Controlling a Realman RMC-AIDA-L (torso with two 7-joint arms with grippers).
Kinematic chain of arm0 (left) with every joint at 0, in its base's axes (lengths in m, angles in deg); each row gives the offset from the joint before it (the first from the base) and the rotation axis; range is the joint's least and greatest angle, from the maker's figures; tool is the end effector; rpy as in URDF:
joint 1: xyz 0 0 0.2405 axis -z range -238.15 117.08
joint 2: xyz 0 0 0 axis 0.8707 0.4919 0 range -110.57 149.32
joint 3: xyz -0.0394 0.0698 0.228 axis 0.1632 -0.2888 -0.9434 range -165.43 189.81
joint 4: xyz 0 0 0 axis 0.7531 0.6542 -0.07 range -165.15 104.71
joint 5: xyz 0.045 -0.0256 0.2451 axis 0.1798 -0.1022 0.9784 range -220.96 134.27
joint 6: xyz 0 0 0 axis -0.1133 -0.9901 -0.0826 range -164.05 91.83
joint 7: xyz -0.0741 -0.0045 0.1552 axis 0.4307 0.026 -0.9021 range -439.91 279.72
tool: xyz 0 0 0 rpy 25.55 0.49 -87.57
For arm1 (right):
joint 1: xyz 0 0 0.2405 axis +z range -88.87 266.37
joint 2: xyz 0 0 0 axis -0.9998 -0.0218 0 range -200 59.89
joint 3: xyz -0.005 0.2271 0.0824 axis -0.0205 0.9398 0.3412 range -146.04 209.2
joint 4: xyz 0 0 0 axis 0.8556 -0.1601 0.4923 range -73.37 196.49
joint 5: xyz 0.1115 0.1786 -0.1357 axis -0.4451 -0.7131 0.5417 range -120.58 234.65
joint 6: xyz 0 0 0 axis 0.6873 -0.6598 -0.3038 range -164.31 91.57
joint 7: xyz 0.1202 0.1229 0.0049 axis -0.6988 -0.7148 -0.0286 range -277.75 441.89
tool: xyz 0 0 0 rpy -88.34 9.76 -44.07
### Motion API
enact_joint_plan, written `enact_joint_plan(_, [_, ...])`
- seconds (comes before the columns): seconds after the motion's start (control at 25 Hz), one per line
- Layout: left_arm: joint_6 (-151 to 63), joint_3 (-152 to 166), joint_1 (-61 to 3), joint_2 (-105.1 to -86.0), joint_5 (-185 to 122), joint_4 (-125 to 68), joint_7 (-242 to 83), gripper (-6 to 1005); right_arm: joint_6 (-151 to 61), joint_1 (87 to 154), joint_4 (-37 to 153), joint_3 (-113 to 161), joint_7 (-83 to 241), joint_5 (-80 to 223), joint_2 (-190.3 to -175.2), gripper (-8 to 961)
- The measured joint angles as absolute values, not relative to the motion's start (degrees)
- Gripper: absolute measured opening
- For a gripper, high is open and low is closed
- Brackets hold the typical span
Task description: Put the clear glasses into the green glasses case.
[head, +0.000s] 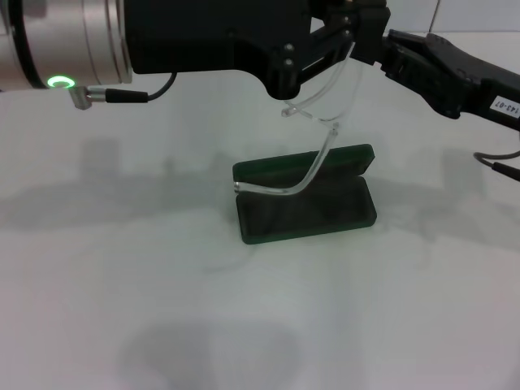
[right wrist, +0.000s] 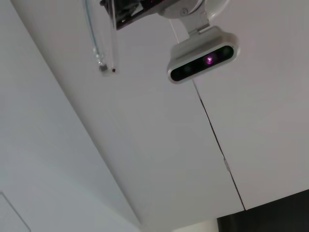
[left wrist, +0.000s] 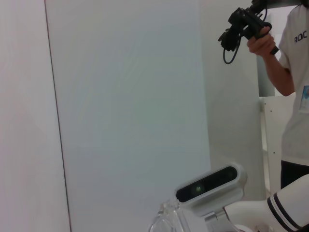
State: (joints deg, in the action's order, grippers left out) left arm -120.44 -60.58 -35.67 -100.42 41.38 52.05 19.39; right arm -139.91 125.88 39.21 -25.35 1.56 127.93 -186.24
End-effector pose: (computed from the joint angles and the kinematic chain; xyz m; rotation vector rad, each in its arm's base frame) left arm -0.0401 0.3556 0.0377 -2.7994 0.0403 -1.0188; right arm 0.1575 0.3646 0.0024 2.6021 -0.5505 -1.6559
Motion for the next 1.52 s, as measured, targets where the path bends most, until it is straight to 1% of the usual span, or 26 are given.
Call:
enact_joint_plan(0.2, [-122.0, -60.4, -35.7, -100.33, 39.7, 52.3, 19.6, 48, -139.6, 125.1, 39.2, -25.1, 2.1, 127.3, -186.21, 56])
enact_joint_plan(0.32, [-124.9, -58.5, -35.9, -100.26, 37.1, 52.8, 19.9, 48, -139.6, 124.0, 38.8, -25.0, 2.3, 126.0, -185.94, 57])
enact_joint_plan(0.4, [-127.4, -55.8, -36.7, -100.25, 35.4, 53.6, 20.1, 48, -140.1, 122.8, 38.0, -25.0, 2.4, 123.6, -185.46, 57])
enact_joint_plan(0.6, [-136.0, -44.7, -39.6, -100.17, 30.2, 53.6, 20.8, 48, -142.7, 120.2, 34.9, -24.9, 2.0, 118.8, -185.0, 57])
enact_joint_plan(0.84, [-142.4, -37.3, -40.7, -99.9, 25.6, 46.6, 19.8, 48, -150.6, 117.8, 34.1, -24.9, 0.3, 108.8, -183.5, 58])
enact_joint_plan(0.96, [-143.9, -36.9, -40.8, -99.9, 25.0, 43.4, 17.9, 48, -153.1, 117.4, 34.3, -24.9, 0.2, 104.3, -183.82, 58])
enact_joint_plan(1.04, [-144.4, -37.1, -40.8, -99.99, 25.0, 42.5, 17.1, 48, -153.7, 117.4, 34.0, -24.9, 0.5, 100.5, -184.89, 58])
enact_joint_plan(1.16, [-145.4, -40.0, -40.1, -100.21, 23.9, 39.0, 13.8, 48, -153.9, 118.3, 34.2, -25.0, 1.2, 97.5, -185.7, 59])
enact_joint_plan(1.36, [-145.5, -45.3, -37.8, -100.26, 23.3, 35.0, 8.0, 49, -153.6, 121.4, 36.9, -25.2, 3.5, 93.6, -186.05, 59])
enact_joint_plan(1.52, [-145.4, -47.0, -35.6, -100.31, 23.2, 32.0, 4.7, 49, -152.7, 125.6, 41.8, -25.4, 7.2, 90.6, -186.22, 60])
